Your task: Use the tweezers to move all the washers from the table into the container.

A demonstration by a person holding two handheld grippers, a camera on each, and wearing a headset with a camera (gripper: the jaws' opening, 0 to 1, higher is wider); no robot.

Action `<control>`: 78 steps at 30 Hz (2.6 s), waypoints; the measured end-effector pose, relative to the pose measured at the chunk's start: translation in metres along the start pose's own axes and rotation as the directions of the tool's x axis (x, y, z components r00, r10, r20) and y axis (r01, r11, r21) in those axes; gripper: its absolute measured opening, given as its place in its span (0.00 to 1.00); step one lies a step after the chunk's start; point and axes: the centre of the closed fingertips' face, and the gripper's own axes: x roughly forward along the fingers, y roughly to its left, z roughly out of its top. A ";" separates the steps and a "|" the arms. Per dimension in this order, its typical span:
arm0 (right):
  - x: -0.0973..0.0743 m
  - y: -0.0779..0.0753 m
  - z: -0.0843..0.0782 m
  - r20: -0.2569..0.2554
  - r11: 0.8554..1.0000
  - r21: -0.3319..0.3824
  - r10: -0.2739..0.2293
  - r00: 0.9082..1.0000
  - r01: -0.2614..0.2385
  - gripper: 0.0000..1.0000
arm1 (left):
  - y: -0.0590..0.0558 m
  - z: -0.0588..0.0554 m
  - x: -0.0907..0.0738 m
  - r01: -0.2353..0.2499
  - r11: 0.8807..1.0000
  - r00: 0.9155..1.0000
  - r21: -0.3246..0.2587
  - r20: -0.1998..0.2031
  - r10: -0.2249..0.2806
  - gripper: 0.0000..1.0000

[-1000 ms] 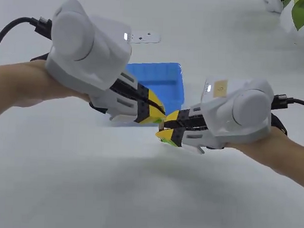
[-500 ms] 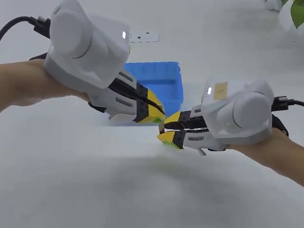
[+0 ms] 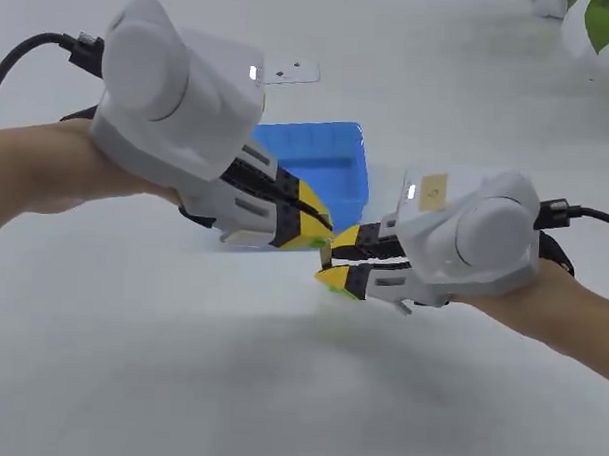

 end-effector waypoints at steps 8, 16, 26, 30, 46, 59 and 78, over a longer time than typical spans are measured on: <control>0.001 -0.001 0.002 0.007 1.000 0.005 0.001 1.000 -0.001 0.13 | 0.000 0.002 0.000 0.005 1.000 1.000 -0.007 0.005 -0.005 0.06; 0.000 0.000 -0.001 -0.004 1.000 0.011 0.004 1.000 -0.004 0.13 | 0.001 0.000 0.000 0.016 1.000 1.000 -0.025 0.010 -0.016 0.06; 0.002 -0.002 0.003 0.004 1.000 0.030 0.006 1.000 -0.007 0.12 | 0.003 -0.003 0.000 0.039 0.999 0.999 -0.031 0.010 -0.039 0.06; 0.002 -0.002 0.002 0.003 0.999 0.054 0.009 1.000 -0.009 0.11 | 0.005 -0.004 0.001 0.039 0.998 0.999 -0.044 0.013 -0.039 0.06; -0.001 0.001 0.003 -0.026 0.999 0.053 0.008 1.000 -0.006 0.10 | 0.000 0.000 0.001 0.041 0.997 0.999 -0.063 0.024 -0.039 0.06; -0.010 0.000 0.028 -0.007 1.000 0.026 0.001 1.000 -0.001 0.10 | -0.001 0.012 -0.023 0.008 0.999 0.999 -0.048 0.042 -0.006 0.06; -0.025 -0.021 0.081 0.028 0.995 -0.076 -0.057 0.998 0.059 0.10 | 0.012 0.040 -0.071 -0.063 0.998 0.996 0.028 0.070 0.061 0.06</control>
